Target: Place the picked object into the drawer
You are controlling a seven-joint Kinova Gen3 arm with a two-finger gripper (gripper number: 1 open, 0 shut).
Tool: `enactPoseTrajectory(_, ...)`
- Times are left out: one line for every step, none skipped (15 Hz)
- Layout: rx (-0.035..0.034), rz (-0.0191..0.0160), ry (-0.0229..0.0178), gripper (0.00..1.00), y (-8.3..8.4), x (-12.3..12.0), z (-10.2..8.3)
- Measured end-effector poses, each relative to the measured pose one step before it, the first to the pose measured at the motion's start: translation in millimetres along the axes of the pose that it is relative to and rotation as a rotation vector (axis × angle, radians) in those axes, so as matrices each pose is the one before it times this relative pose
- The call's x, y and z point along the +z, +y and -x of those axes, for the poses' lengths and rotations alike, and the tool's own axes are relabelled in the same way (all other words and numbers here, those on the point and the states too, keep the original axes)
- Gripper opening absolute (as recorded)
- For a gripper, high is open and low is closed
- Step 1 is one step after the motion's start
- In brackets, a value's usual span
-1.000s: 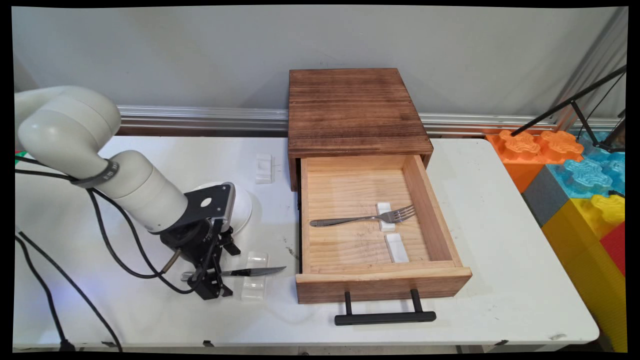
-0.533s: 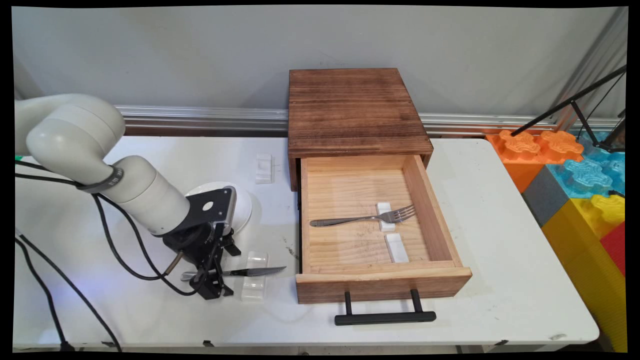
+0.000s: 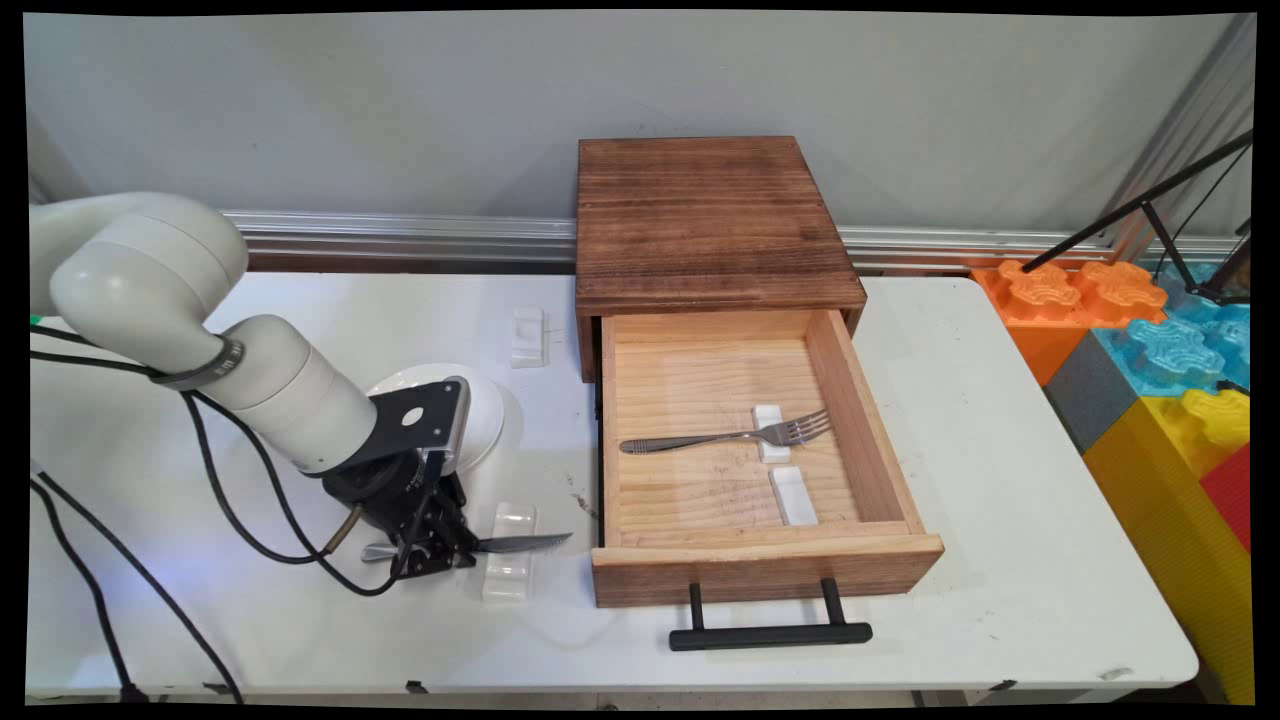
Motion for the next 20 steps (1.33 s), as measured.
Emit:
enactPoseTrajectory(0.00086,0.00126,-0.00065,0.00,0.44,-1.15,0.94)
enactPoseTrajectory(0.00144,0.00155,-0.00087,0.00,0.35,-1.42,0.91)
enactPoseTrajectory(0.00093,0.00100,-0.00073,0.00,0.10,-1.97,0.73)
enactPoseTrajectory(0.00028,0.00144,-0.00077,0.00,0.14,-1.47,0.57)
enactPoseTrajectory(-0.00050,0.00163,-0.00068,0.00,0.21,-3.17,0.72)
enactPoseTrajectory(-0.00052,0.00360,-0.00104,0.00,0.16,-4.22,0.61)
enactPoseTrajectory(-0.00112,0.00268,0.00026,0.00,0.14,-4.47,0.20)
enactPoseTrajectory(-0.00183,0.00316,0.00044,0.00,0.00,-6.17,-0.12)
enactPoseTrajectory(-0.00111,0.00154,-0.00008,0.00,-0.18,-3.66,-0.17)
enactPoseTrajectory(-0.00189,0.00118,-0.00012,0.00,-0.71,-6.11,-0.55)
enactPoseTrajectory(-0.00153,0.00058,-0.00011,0.00,-0.56,-4.15,-0.42)
enactPoseTrajectory(-0.00273,0.00026,-0.00038,0.00,-1.09,-6.74,-0.94)
enactPoseTrajectory(-0.00209,0.00062,-0.00022,0.00,-0.70,-4.56,-0.72)
enactPoseTrajectory(-0.00344,0.00023,0.00122,0.00,-1.17,-7.51,-1.60)
enactPoseTrajectory(-0.00209,-0.00099,0.00338,0.00,-1.34,-9.45,-3.00)
enactPoseTrajectory(-0.00255,-0.00107,0.00423,0.00,-1.32,-9.06,-3.29)
enactPoseTrajectory(-0.00191,-0.00152,0.00558,0.00,-1.16,-7.97,-3.93)
enactPoseTrajectory(-0.00452,-0.00217,0.00883,0.00,-1.27,-9.14,-5.03)
enactPoseTrajectory(-0.00398,-0.00242,0.00967,0.00,-1.25,-8.49,-6.15)
enactPoseTrajectory(-0.00297,-0.00321,0.01056,0.00,-1.19,-7.07,-6.46)
